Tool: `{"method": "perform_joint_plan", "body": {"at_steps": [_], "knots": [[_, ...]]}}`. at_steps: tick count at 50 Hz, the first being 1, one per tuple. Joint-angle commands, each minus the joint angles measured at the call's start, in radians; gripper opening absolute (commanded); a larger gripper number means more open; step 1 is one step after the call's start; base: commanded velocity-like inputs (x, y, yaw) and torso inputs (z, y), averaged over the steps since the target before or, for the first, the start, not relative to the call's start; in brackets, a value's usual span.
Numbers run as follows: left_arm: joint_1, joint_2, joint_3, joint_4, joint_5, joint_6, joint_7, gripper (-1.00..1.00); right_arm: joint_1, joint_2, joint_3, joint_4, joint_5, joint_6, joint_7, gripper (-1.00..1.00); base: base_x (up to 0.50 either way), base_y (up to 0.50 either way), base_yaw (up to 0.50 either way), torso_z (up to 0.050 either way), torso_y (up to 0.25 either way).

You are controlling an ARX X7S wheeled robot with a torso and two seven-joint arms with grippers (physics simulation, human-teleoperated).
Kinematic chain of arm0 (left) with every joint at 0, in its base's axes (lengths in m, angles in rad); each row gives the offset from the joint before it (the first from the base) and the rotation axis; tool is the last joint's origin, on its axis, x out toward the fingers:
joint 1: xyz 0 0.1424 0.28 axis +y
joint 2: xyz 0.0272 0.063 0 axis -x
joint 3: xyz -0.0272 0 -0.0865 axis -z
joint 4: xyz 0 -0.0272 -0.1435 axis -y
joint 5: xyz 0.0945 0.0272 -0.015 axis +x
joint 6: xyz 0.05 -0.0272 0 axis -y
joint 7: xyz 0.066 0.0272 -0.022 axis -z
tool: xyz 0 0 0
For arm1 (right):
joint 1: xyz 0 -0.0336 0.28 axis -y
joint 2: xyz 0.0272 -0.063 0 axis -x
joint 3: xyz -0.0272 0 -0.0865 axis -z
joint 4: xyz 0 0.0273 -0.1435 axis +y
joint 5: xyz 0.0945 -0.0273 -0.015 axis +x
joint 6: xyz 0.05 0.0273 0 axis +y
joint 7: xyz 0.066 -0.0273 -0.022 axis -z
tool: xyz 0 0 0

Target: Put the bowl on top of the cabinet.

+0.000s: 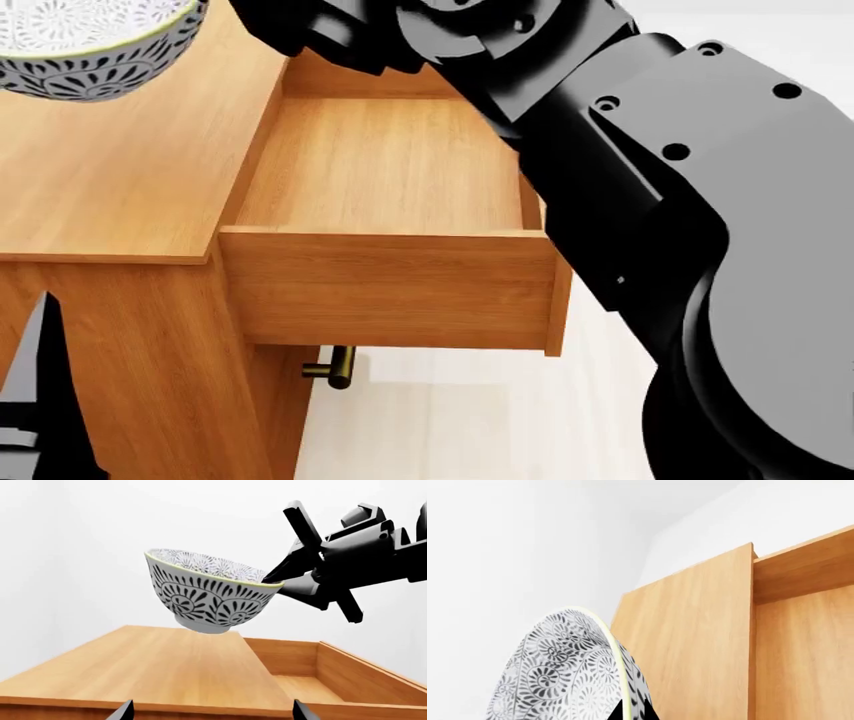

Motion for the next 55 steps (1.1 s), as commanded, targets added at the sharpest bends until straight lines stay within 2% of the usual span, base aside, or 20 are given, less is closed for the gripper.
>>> {"method": "perform_joint_plan", "body": {"at_steps": [1,20,55], "knots": [[0.003,-0.004,-0.039,-0.014,-0.002,0.033,0.008,1.0,-0.008,-0.015,0.036,-0.036,-0.051,-0.004,0.0,-1.0,0.0,0.0,0.0,0.0,0.0],[0.002,0.0,-0.027,-0.022,0.005,0.036,0.011,1.0,-0.003,-0.015,0.036,-0.048,-0.056,0.059,0.065,-1.0,0.0,0.0,0.0,0.0,0.001],[-0.005,-0.011,-0.025,-0.019,-0.006,0.043,-0.002,1.0,-0.037,-0.015,0.034,-0.034,-0.073,0.082,0.08,-1.0,0.0,0.0,0.0,0.0,0.0]]}}
